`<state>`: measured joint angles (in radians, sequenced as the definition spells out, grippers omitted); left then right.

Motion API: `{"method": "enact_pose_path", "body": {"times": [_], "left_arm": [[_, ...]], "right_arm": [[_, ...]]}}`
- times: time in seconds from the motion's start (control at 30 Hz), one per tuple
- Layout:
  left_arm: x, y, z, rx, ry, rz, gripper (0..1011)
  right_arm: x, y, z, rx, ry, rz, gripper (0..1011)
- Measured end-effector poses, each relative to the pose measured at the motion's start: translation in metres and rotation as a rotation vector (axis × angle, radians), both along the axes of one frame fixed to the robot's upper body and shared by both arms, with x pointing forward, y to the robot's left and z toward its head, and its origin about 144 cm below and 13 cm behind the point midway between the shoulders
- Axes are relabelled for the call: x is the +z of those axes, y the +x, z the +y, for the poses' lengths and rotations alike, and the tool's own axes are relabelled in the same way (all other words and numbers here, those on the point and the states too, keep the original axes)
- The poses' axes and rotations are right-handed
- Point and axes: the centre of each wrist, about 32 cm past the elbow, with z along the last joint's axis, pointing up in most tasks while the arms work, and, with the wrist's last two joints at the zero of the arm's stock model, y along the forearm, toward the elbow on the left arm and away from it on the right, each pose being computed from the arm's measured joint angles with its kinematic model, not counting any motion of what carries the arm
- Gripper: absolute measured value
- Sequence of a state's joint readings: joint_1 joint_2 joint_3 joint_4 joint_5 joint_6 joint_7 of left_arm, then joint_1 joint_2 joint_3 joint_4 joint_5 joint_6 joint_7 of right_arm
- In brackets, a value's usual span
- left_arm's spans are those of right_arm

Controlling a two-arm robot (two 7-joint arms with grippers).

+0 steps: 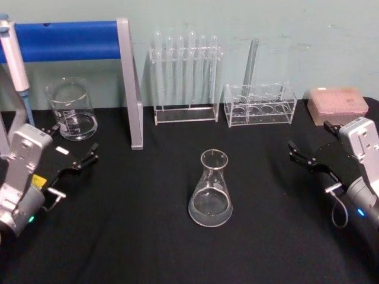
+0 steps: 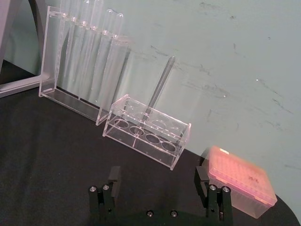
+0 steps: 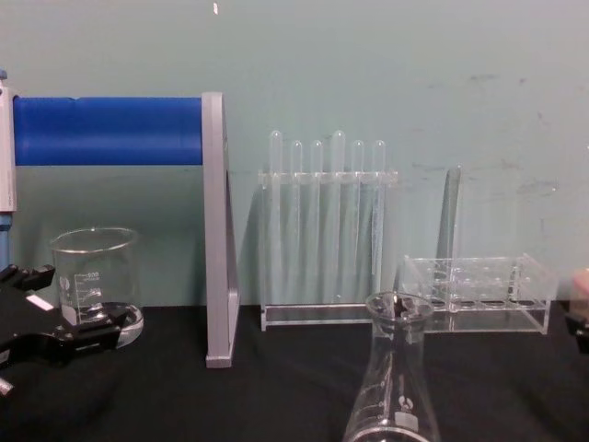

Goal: Grasp the erlenmeyer flask with one hand, shake it three times, then place it back.

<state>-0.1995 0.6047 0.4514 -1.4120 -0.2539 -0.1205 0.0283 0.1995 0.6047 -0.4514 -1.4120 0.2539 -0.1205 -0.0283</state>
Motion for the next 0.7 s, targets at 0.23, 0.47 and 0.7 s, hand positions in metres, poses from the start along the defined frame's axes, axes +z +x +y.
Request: {"method": "enact_pose_path", "body": {"times": [0.23, 0.47, 0.7], "left_arm": [[0.0, 0.0, 0.0, 0.0, 0.0, 0.0, 1001], [0.0, 0.0, 0.0, 0.0, 0.0, 0.0, 1001], [0.0, 0.0, 0.0, 0.0, 0.0, 0.0, 1001]], "right_arm": [[0.0, 0.0, 0.0, 0.0, 0.0, 0.0, 1002], [0.0, 0.0, 0.0, 0.0, 0.0, 0.0, 1003], [0.0039, 0.0004, -0.0033, 0.014, 0.023, 0.018, 1002]]}}
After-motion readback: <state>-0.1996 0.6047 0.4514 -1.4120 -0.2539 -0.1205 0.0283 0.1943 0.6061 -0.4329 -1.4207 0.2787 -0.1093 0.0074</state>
